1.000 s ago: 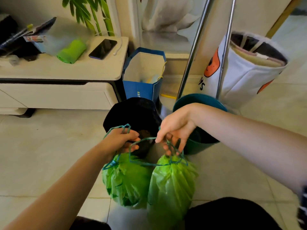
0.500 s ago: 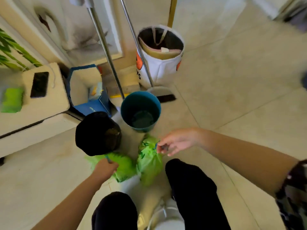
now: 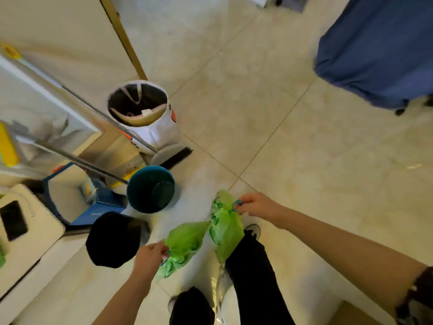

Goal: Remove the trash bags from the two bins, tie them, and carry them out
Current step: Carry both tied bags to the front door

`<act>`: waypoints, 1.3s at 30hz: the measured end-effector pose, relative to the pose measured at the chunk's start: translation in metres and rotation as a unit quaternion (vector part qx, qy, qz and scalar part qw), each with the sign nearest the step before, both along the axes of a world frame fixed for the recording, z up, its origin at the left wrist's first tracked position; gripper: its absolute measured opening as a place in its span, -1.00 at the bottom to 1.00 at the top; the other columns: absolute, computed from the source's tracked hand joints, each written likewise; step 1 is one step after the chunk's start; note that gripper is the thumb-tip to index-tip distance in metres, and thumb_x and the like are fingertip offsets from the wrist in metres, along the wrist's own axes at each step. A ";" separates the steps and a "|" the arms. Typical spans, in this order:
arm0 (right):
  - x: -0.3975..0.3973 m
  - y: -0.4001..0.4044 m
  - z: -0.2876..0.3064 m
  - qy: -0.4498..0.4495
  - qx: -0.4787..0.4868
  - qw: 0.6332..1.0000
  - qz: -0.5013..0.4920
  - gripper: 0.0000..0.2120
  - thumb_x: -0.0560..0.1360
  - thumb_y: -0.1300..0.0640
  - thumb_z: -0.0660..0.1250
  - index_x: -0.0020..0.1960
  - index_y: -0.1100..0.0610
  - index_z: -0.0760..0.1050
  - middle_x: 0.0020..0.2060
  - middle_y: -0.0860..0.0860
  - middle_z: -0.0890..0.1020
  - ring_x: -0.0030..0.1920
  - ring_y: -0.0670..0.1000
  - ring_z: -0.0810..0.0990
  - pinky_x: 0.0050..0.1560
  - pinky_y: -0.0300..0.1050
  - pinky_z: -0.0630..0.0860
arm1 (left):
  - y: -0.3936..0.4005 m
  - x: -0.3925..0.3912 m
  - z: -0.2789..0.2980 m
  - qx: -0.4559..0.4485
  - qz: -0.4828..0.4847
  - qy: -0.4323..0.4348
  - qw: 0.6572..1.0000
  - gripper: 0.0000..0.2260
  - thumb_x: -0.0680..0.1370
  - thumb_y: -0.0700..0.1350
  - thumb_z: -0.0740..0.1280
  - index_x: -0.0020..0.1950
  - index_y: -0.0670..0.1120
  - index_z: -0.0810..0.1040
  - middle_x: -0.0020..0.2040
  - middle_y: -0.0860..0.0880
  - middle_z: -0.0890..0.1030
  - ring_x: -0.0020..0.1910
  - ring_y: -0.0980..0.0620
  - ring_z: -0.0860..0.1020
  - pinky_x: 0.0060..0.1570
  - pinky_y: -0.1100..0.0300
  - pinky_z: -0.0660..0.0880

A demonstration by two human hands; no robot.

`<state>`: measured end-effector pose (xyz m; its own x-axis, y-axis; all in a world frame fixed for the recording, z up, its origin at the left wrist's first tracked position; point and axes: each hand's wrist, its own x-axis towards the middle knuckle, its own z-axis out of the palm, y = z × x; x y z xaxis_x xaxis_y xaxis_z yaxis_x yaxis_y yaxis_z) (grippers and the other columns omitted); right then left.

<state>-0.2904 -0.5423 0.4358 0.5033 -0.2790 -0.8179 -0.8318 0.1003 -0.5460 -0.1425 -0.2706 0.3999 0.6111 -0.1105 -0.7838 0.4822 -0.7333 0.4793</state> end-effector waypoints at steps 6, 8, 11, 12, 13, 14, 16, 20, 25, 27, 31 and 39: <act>-0.053 -0.060 0.051 -0.018 -0.084 0.995 -0.043 -0.63 0.51 0.08 0.31 -0.03 0.45 0.50 -0.24 0.15 0.59 -0.31 0.01 0.45 -0.27 -0.15 0.30 | -0.095 -0.034 0.054 -0.011 -0.112 0.004 0.994 -0.70 0.61 -0.19 0.20 -0.25 -0.23 0.62 -0.35 -0.12 0.59 -0.31 -0.04 0.48 -0.28 0.18 0.38; -0.073 -0.083 0.063 -0.012 -0.099 0.993 -0.065 -0.65 0.53 0.06 0.30 -0.03 0.40 0.53 -0.28 0.08 0.61 -0.45 -0.13 0.44 -0.35 -0.22 0.29 | -0.134 -0.043 0.067 -0.018 -0.145 -0.007 0.989 -0.71 0.60 -0.19 0.20 -0.24 -0.20 0.62 -0.33 -0.12 0.62 -0.28 -0.05 0.51 -0.24 0.15 0.42; -0.104 -0.118 0.081 -0.017 -0.122 0.985 -0.122 -0.72 0.53 0.09 0.30 -0.10 0.33 0.60 -0.39 -0.04 0.57 -0.51 -0.18 0.41 -0.39 -0.27 0.30 | -0.194 -0.057 0.086 -0.038 -0.192 -0.026 0.980 -0.73 0.60 -0.17 0.20 -0.19 -0.19 0.63 -0.28 -0.09 0.63 -0.26 -0.02 0.53 -0.20 0.14 0.43; -0.114 -0.130 0.085 -0.025 -0.132 0.979 -0.152 -0.73 0.52 0.10 0.32 -0.13 0.32 0.61 -0.38 -0.01 0.60 -0.45 -0.12 0.45 -0.35 -0.24 0.34 | -0.213 -0.062 0.092 -0.047 -0.210 -0.033 0.976 -0.73 0.60 -0.16 0.19 -0.17 -0.19 0.63 -0.27 -0.08 0.63 -0.27 0.00 0.53 -0.21 0.16 0.43; -0.123 -0.140 0.091 -0.033 -0.141 0.972 -0.187 -0.74 0.51 0.10 0.33 -0.14 0.31 0.61 -0.34 0.06 0.63 -0.39 -0.06 0.49 -0.30 -0.20 0.37 | -0.233 -0.067 0.097 -0.057 -0.227 -0.038 0.971 -0.73 0.60 -0.16 0.19 -0.17 -0.20 0.62 -0.26 -0.08 0.63 -0.27 0.01 0.53 -0.22 0.16 0.42; -0.133 -0.151 0.096 -0.042 -0.150 0.963 -0.221 -0.75 0.50 0.10 0.34 -0.15 0.29 0.62 -0.29 0.13 0.66 -0.37 -0.06 0.50 -0.30 -0.20 0.38 | -0.252 -0.072 0.102 -0.066 -0.240 -0.042 0.968 -0.73 0.60 -0.15 0.19 -0.18 -0.19 0.62 -0.25 -0.08 0.63 -0.26 0.01 0.53 -0.21 0.17 0.43; -0.152 -0.171 0.108 -0.059 -0.164 0.944 -0.279 -0.78 0.51 0.12 0.34 -0.14 0.27 0.62 -0.28 0.14 0.65 -0.49 -0.21 0.43 -0.41 -0.32 0.32 | -0.289 -0.082 0.112 -0.086 -0.257 -0.046 0.961 -0.74 0.60 -0.15 0.20 -0.16 -0.19 0.62 -0.23 -0.08 0.64 -0.24 0.01 0.55 -0.19 0.19 0.44; -0.186 -0.207 0.125 -0.080 -0.176 0.902 -0.386 -0.87 0.51 0.17 0.33 -0.12 0.18 0.63 -0.23 0.11 0.65 -0.37 -0.16 0.51 -0.37 -0.43 0.39 | -0.359 -0.105 0.131 -0.134 -0.283 -0.047 0.948 -0.75 0.61 -0.18 0.19 -0.09 -0.23 0.63 -0.19 -0.10 0.65 -0.23 0.08 0.57 -0.21 0.29 0.44; -0.228 -0.246 0.131 -0.129 -0.151 0.812 -0.549 -0.85 0.51 0.31 0.28 -0.05 0.19 0.61 -0.16 0.11 0.69 -0.11 0.05 0.66 0.13 -0.06 0.57 | -0.445 -0.134 0.148 -0.179 -0.309 -0.018 0.934 -0.78 0.60 -0.20 0.22 -0.10 -0.20 0.65 -0.19 -0.10 0.67 -0.18 0.04 0.61 -0.15 0.28 0.45; -0.245 -0.263 0.132 -0.135 -0.153 0.772 -0.602 -0.84 0.51 0.33 0.27 0.02 0.25 0.60 -0.17 0.11 0.70 -0.11 0.07 0.67 0.11 -0.06 0.59 | -0.482 -0.148 0.155 -0.198 -0.340 -0.011 0.919 -0.79 0.59 -0.18 0.25 -0.11 -0.15 0.67 -0.18 -0.07 0.70 -0.16 0.05 0.61 -0.14 0.30 0.45; -0.276 -0.294 0.145 -0.139 -0.153 0.703 -0.680 -0.84 0.51 0.36 0.25 0.02 0.30 0.58 -0.17 0.20 0.68 -0.15 0.08 0.65 0.08 -0.07 0.60 | -0.554 -0.178 0.174 -0.234 -0.416 0.003 0.878 -0.78 0.56 -0.14 0.31 -0.23 0.00 0.69 -0.26 0.03 0.72 -0.15 0.06 0.60 -0.06 0.24 0.47; -0.338 -0.331 0.159 -0.125 -0.190 0.571 -0.789 -0.84 0.53 0.34 0.21 -0.01 0.25 0.57 -0.25 0.16 0.68 -0.23 -0.08 0.68 -0.15 -0.31 0.58 | -0.674 -0.256 0.200 -0.254 -0.554 0.070 0.790 -0.78 0.57 -0.11 0.31 -0.20 -0.01 0.70 -0.22 0.03 0.73 -0.12 0.08 0.63 0.00 0.20 0.53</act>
